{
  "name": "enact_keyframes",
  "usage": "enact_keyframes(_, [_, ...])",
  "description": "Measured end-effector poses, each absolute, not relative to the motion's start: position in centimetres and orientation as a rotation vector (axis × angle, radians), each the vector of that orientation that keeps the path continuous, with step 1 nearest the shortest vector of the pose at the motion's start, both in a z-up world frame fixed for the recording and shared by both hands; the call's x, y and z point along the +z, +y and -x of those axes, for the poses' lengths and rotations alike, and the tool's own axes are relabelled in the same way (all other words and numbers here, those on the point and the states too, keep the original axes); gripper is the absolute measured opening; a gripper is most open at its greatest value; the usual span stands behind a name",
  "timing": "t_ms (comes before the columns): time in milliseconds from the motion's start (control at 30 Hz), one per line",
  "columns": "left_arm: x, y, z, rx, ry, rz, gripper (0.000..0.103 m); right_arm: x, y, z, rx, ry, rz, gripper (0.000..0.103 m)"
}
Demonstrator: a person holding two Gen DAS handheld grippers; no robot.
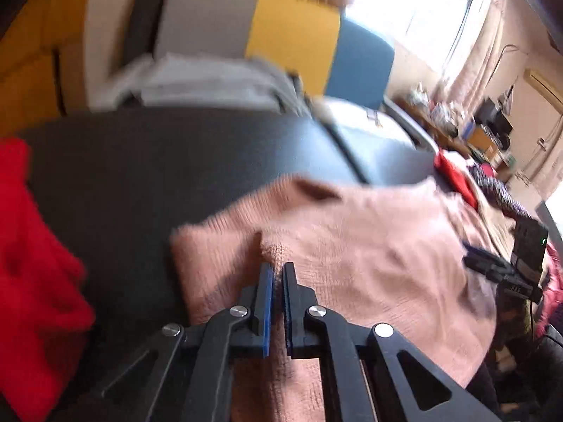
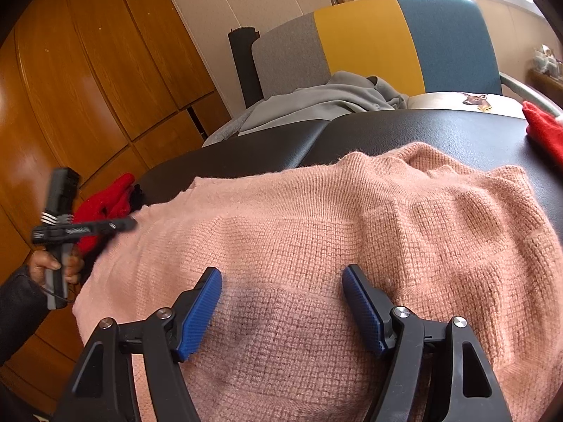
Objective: Fold clothes
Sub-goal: 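Grasp the sweater edge with the left gripper while the right gripper lifts the sweater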
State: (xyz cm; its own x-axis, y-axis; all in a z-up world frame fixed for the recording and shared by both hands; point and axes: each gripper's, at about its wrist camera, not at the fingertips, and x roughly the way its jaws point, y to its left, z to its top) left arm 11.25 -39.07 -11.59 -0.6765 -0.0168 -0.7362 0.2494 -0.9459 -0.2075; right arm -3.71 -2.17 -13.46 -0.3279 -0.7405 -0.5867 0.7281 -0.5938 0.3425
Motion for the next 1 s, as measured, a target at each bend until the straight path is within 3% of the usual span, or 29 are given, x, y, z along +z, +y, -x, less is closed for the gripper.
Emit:
enact_keyframes(233, [-15.1, -38.3, -11.3, -2.517, 0.283, -1.211, 0.005, -13.4, -2.7, 3.5, -2.023, 0.028, -0.898, 0.077])
enact_keyframes(367, [-12.5, -38.2, -12.4, -2.497, 0.345, -1.088, 0.023, -13.5, -2.6, 3.7, -2.018, 0.024, -0.900, 0.077])
enact_keyframes(500, [-10.1, -36.4, -14.1, -2.604, 0.476, -0.978, 0.023, -13.5, -2.5, 3.9, -2.014, 0.015, -0.900, 0.078])
enact_keyframes(633, [-12.2, -32.9, -13.8, -2.612, 0.421, -1.082, 0.023, -13.5, -2.5, 3.9, -2.011, 0.009, -0.900, 0.078])
enact_keyframes(867, [-15.2, -33.3, -16.3, -2.568, 0.368, -1.191, 0.025, -13.4, -3.0, 3.1, -2.022, 0.010, -0.928, 0.078])
enact_keyframes(1000, [-14.9, -33.7, -15.3, -2.548, 0.178, -1.270, 0.026, -13.5, -3.4, -0.5, -2.025, 0.015, -0.908, 0.082])
